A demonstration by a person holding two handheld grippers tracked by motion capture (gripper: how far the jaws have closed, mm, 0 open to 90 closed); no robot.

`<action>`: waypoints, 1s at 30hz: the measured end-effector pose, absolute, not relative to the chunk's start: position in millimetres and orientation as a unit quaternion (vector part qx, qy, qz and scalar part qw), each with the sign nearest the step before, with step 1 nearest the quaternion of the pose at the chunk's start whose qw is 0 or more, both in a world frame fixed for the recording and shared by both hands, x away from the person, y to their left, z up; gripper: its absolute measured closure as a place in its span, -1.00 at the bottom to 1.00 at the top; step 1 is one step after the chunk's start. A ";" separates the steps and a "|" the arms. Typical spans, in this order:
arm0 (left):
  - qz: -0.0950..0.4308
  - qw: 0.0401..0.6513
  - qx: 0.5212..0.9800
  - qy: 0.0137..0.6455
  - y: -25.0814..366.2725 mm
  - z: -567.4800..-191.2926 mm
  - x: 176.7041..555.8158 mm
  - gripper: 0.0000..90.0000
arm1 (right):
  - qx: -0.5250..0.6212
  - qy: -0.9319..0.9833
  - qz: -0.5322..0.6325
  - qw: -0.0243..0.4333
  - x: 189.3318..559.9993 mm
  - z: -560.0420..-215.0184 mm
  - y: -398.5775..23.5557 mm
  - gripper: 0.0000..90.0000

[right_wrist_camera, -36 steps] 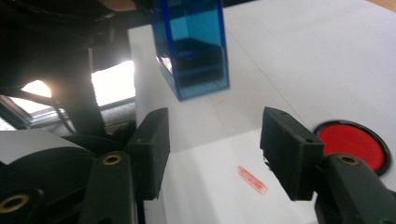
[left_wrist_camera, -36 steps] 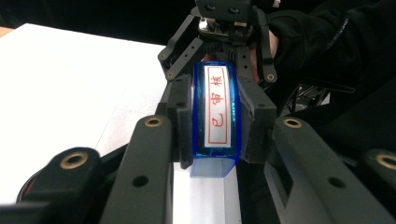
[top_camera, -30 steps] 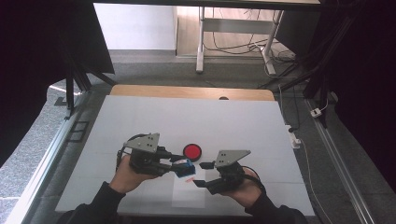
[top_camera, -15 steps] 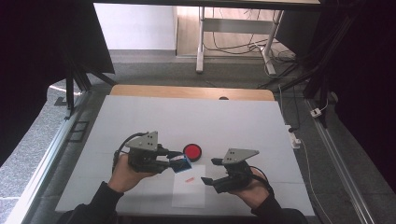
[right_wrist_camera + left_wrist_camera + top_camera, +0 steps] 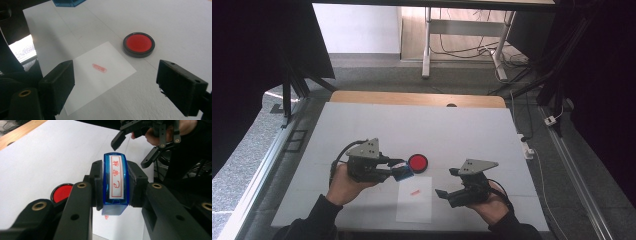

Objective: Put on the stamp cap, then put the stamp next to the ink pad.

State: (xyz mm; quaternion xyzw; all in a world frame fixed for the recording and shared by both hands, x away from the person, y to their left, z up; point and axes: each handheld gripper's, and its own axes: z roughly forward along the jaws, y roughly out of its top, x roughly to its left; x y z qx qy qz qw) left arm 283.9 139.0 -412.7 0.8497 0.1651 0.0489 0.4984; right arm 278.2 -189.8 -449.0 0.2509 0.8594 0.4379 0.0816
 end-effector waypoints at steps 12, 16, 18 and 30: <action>0.067 0.480 0.853 0.196 147.0 -415.4 288.4 0.55 | 0.281 0.859 0.418 0.091 272.8 -453.6 -204.8 -0.85; 0.070 0.470 0.851 0.223 151.9 -418.7 293.0 0.55 | 0.294 0.856 0.415 0.095 271.1 -455.6 -212.2 -0.93; 0.071 0.464 0.851 0.236 153.9 -420.9 295.1 0.55 | 0.300 0.855 0.410 0.101 270.0 -456.3 -216.1 -0.96; 0.100 0.436 0.846 0.290 168.1 -432.5 304.1 0.55 | 0.334 0.845 0.399 0.124 263.0 -460.2 -238.3 -1.00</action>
